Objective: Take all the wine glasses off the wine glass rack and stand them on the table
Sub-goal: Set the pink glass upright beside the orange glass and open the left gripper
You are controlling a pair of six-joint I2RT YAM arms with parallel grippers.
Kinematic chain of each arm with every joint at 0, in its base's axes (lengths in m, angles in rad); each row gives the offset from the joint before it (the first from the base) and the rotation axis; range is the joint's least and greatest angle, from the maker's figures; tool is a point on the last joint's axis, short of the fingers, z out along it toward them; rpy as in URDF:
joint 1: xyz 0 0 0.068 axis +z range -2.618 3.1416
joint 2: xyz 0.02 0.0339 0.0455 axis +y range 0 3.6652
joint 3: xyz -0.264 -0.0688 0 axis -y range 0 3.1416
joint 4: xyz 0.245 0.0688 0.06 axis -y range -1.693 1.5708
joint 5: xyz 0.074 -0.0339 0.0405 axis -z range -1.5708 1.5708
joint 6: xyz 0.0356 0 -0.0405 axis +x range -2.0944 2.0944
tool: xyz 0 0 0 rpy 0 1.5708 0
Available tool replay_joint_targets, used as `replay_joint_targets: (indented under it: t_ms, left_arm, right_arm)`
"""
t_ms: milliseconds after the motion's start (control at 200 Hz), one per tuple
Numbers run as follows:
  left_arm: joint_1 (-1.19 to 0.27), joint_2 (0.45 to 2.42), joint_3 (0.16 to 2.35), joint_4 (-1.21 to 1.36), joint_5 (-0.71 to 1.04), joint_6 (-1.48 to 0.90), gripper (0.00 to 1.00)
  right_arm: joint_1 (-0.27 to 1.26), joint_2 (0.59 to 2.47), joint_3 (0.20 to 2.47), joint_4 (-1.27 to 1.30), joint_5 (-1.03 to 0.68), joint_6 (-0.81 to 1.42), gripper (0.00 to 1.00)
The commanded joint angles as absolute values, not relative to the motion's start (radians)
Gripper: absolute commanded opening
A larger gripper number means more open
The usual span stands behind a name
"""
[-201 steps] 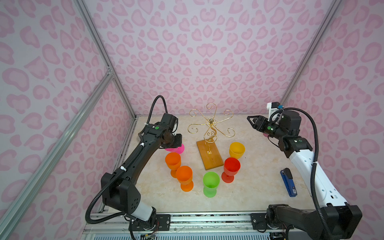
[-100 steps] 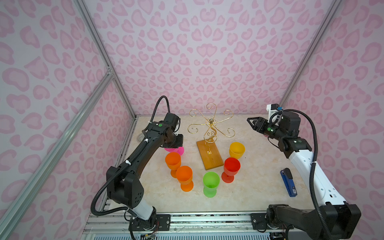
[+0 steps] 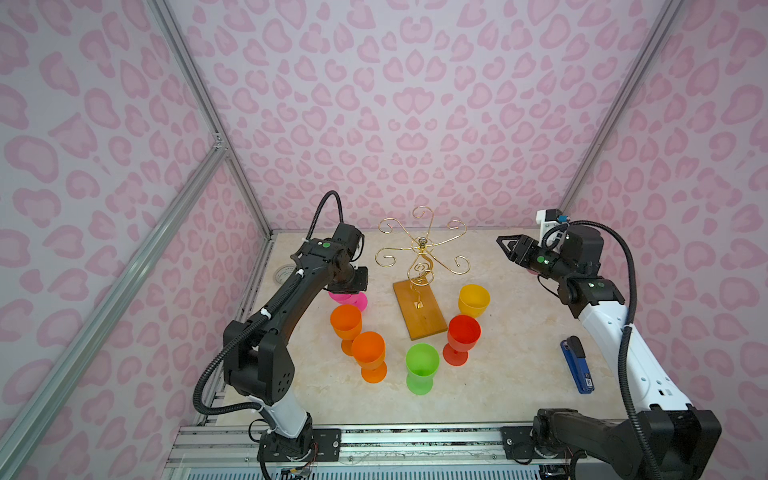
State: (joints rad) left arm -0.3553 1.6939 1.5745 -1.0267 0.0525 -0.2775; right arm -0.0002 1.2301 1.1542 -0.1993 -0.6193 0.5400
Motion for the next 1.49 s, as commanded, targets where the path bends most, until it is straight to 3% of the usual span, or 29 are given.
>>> replay_joint_targets:
  t_ms: [0, 540, 1110, 1275, 1490]
  left_arm:
    - [-0.357, 1.706, 1.594, -1.040, 0.052, -0.278, 0.10]
    - [-0.362, 1.707, 1.625, -1.041, 0.092, -0.288, 0.23]
    - [-0.367, 1.575, 1.590, -1.039, 0.071, -0.314, 0.44]
    - [-0.367, 1.510, 1.585, -1.040, 0.013, -0.326, 0.48]
    - [-0.353, 1.375, 1.585, -1.034, -0.139, -0.328, 0.61]
  right_arm:
    - [-0.002, 1.231, 1.147, -0.172, -0.633, 0.548, 0.52]
    - [-0.014, 1.224, 1.145, -0.172, -0.643, 0.552, 0.52]
    - [-0.015, 1.234, 1.146, -0.155, -0.656, 0.565, 0.52]
    - [-0.017, 1.227, 1.141, -0.155, -0.653, 0.562, 0.52]
    - [-0.026, 1.215, 1.140, -0.166, -0.634, 0.544, 0.52]
